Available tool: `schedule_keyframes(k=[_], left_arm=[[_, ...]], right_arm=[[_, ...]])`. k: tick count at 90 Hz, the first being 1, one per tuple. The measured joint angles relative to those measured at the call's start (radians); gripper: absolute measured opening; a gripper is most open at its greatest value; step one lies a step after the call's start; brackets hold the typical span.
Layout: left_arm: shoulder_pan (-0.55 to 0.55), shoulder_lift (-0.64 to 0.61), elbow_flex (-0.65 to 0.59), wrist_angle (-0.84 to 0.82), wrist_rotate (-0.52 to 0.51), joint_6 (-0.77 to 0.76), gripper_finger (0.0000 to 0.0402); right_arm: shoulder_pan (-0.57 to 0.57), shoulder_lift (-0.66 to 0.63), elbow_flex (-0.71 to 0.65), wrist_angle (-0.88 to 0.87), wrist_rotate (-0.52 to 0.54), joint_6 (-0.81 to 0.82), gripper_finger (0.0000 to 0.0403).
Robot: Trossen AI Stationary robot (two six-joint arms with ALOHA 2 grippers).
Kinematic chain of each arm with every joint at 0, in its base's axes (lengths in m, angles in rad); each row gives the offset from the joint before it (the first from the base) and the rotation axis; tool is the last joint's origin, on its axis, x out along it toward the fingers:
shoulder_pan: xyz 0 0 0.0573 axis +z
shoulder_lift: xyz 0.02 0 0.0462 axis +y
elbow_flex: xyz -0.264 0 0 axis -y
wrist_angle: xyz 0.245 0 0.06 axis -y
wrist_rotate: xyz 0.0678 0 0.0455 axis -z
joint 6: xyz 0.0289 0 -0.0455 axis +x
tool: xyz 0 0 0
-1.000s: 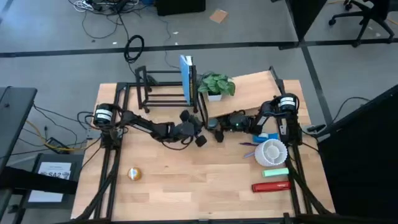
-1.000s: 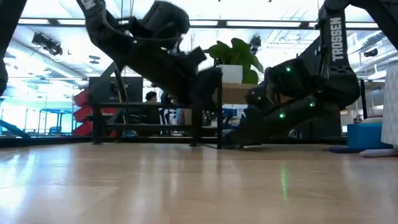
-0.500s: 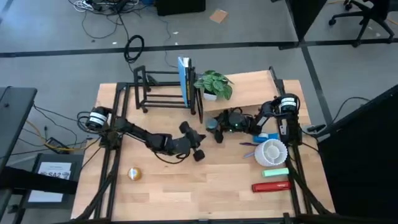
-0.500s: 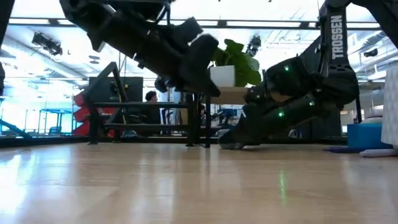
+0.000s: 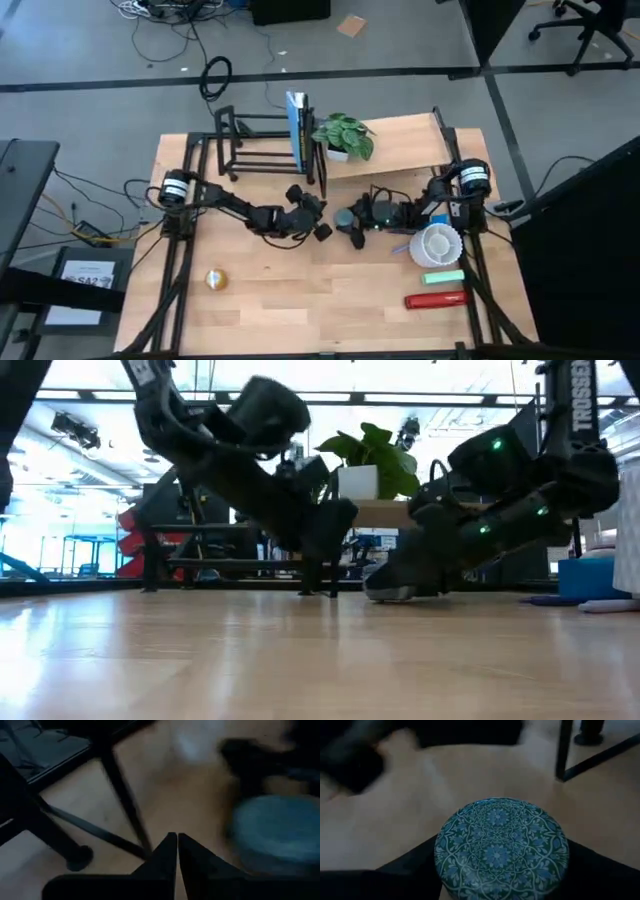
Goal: Stock shelves
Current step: Remove the blue scented candle from under the shelf
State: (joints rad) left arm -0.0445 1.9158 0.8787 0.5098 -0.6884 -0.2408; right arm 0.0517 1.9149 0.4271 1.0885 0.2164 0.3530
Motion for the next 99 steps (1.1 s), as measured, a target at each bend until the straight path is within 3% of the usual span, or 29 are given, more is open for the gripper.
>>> schedule_keyframes(k=[18,52,82,99], left_arm=[[0.075,0.040,0.000,0.050,0.007,0.002,0.0000],[0.168,0.054,0.000,0.079,0.021,0.014,0.0000],[-0.010,0.017,0.048,0.146,0.012,0.125,0.0000],[-0.117,-0.155,0.106,0.068,-0.065,0.268,0.0000]], right_arm=[[0.078,-0.001,0.000,-0.016,0.079,-0.035,0.0263],[0.064,-0.001,0.002,-0.001,0.087,-0.033,0.0263],[0.064,-0.004,0.005,0.033,0.087,-0.062,0.0263],[0.063,-0.005,0.010,0.028,0.087,-0.064,0.0263]])
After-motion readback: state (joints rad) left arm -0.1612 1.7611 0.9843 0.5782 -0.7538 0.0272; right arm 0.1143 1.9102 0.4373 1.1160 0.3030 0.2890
